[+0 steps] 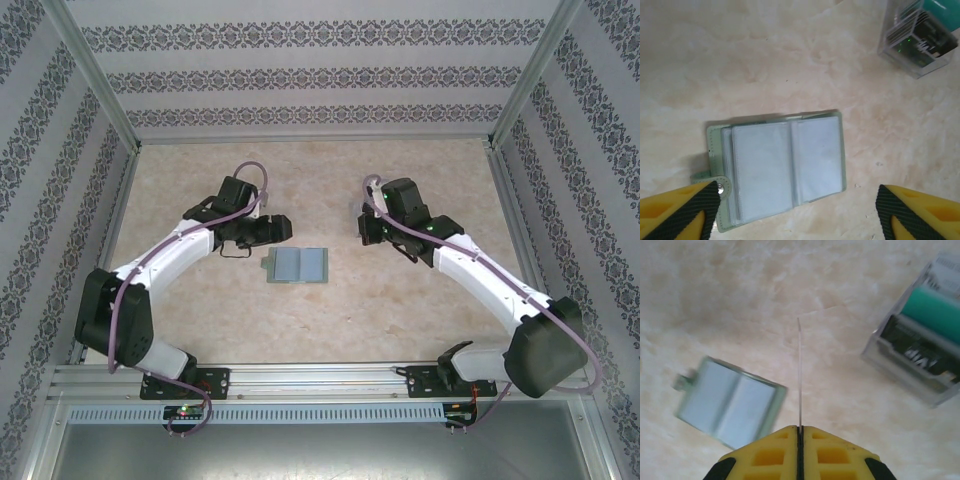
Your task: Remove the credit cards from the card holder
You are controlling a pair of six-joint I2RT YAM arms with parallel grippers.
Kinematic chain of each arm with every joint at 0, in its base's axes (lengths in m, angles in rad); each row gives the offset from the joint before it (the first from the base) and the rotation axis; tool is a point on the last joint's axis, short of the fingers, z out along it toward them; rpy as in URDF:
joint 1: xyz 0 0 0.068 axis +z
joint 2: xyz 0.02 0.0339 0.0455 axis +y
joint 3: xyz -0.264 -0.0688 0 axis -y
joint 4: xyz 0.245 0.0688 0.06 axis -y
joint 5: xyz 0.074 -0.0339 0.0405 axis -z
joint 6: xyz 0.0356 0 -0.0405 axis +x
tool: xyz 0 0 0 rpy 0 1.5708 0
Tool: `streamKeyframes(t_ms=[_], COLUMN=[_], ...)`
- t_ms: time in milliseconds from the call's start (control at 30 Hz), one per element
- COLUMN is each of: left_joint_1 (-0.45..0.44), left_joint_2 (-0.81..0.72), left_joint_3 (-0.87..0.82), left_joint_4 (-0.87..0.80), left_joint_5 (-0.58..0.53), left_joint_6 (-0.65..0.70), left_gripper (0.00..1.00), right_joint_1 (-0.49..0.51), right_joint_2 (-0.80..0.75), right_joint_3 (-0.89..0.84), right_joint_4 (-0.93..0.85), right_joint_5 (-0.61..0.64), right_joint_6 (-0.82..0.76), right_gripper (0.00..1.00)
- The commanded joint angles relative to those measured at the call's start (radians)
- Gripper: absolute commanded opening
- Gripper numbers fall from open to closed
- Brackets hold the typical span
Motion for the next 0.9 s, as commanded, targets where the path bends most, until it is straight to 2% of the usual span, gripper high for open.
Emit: streamKeyframes(t_ms=[0,133,233,367,533,867], left_joint_1=[0.007,0.007,0.007,0.007,0.008,0.008], left_joint_2=[-0.042,-0.084,-0.106,-0.133,-0.141,-0.137], left_joint_3=[0.012,-0.003,-0.013,-0.022,-0.020,-0.005], left_joint_4=[0.018,0.033,0.036,0.033,0.026,0.010], left_joint_5=[-0.024,-0.034,-0.051,-0.071,-0.069,-0.090], left_joint_6=[0.029,0.030,0.035,0.046,0.046,0.052], left_gripper=[0.87,0.93,1.00,1.00,1.00,1.00], right_joint_1=[-0.014,-0.045,-0.084,-0.085,-0.088,-0.139], right_joint_2=[-0.023,0.022,0.091,0.186,0.272,0.442], right_joint_3=[0.040,0.126,0.207,0.269,0.284,0.379], right_joint_4=[-0.077,-0.122,-0.151,-0.132,-0.063,-0.024], right_joint_5=[0.096,0.184,0.201,0.294,0.335,0.344], right_joint_6=[-0.338,-0.539,-0.652,-0.842,-1.049,-1.184], right_gripper=[0.00,0.00,0.00,0.00,0.00,0.00])
